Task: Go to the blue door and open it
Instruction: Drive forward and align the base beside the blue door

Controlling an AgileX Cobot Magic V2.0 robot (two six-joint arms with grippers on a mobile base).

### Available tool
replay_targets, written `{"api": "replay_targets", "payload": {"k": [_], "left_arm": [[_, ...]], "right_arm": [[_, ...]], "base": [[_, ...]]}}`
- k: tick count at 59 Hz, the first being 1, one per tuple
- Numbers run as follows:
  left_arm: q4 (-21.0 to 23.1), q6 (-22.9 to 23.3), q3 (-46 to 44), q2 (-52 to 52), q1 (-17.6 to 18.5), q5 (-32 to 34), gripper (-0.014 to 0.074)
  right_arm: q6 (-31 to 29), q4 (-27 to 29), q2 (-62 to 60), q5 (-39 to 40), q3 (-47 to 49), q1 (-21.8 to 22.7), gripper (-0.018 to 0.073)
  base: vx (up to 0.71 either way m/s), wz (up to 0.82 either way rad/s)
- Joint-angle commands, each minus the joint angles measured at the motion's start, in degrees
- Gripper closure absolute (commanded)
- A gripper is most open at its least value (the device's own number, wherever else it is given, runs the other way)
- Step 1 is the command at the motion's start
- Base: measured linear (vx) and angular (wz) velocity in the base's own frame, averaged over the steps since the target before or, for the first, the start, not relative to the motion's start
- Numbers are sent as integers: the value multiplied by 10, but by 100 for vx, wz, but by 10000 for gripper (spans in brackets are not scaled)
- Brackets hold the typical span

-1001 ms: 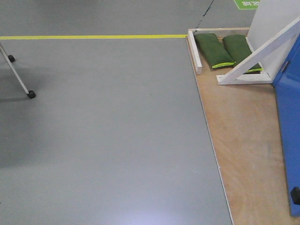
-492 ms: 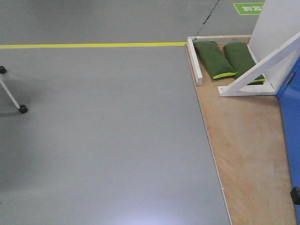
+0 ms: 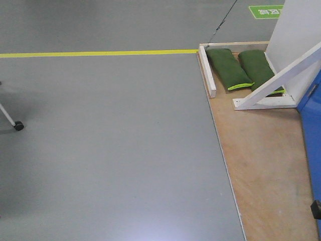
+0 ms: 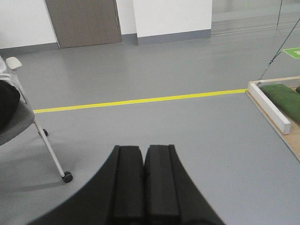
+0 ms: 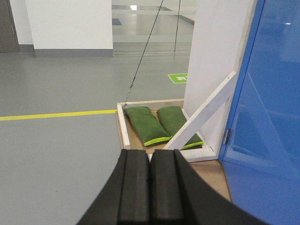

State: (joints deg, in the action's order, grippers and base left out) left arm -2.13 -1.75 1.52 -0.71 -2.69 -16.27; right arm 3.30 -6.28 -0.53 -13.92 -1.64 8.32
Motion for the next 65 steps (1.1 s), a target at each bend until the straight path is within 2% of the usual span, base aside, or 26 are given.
{"api": "replay_targets", "payload": {"k": [1, 65], "left_arm": [[5, 1, 3, -9, 3, 49, 526], [5, 1, 3, -9, 3, 49, 526]], "right_arm": [[-6, -4, -11, 42, -11, 0, 557], [-6, -4, -11, 42, -9, -1, 557]], "base": [[9, -3], [2, -1]]}}
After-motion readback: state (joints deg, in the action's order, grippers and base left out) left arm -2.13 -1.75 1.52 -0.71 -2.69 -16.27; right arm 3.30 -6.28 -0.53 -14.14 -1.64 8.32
